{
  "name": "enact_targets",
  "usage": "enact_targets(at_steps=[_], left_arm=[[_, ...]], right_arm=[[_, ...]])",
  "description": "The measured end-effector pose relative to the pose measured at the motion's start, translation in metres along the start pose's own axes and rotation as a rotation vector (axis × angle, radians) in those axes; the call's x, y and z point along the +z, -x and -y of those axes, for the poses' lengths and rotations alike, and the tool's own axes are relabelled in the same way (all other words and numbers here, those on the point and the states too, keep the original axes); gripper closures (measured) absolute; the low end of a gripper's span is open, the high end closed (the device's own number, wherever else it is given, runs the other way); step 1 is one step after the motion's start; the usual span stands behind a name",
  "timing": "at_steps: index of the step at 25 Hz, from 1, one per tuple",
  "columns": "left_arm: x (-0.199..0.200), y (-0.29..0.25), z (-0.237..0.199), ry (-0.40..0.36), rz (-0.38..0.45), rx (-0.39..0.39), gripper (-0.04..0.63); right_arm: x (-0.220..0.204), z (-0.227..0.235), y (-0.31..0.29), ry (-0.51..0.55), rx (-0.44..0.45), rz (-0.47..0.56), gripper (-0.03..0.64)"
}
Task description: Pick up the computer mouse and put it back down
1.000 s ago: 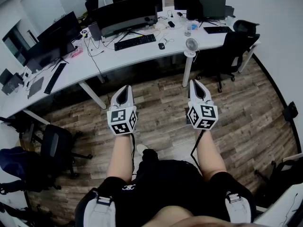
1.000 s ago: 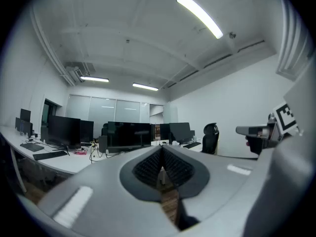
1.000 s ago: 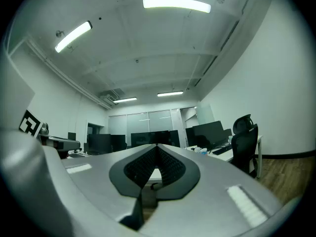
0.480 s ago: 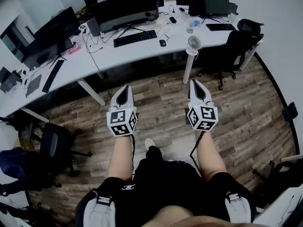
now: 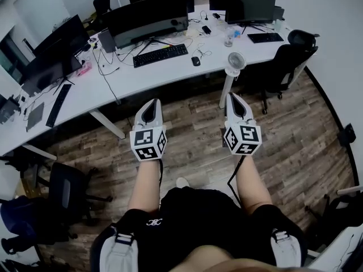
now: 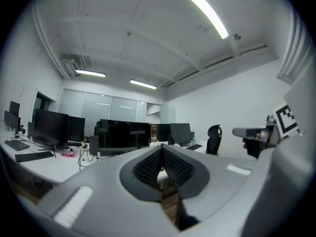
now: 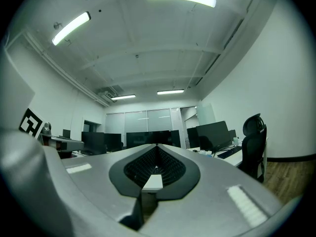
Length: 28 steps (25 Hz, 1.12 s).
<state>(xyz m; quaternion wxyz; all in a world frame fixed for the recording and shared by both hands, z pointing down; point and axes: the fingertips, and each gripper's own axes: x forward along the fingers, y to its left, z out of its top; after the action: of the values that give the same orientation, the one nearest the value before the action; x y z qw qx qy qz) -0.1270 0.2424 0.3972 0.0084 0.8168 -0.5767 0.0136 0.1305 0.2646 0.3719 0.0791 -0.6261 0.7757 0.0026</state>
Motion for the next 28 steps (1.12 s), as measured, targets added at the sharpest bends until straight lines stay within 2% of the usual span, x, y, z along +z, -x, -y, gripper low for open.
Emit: enact_targets(at_steps=[5, 9, 19, 28], left_arm=[[0.013, -0.035, -0.03, 0.003, 0.039, -0.046, 0.543], [0.009, -0.053, -0.057, 0.025, 0.043, -0.065, 0.543], [-0.006, -0.074, -0.099, 0.047, 0.02, -0.062, 0.543], [-0.01, -0.111, -0.123, 0.015, 0.003, -0.031, 0.543]], right_arm=[[-0.002, -0.014, -0.044, -0.008, -0.028, 0.002, 0.612], [-0.003, -0.026, -0.071, -0.011, -0.052, 0.005, 0.612], [-0.014, -0.051, -0.117, 0.005, -0.034, -0.007, 0.612], [-0.023, -0.048, -0.173, -0.008, -0.007, 0.01, 0.612]])
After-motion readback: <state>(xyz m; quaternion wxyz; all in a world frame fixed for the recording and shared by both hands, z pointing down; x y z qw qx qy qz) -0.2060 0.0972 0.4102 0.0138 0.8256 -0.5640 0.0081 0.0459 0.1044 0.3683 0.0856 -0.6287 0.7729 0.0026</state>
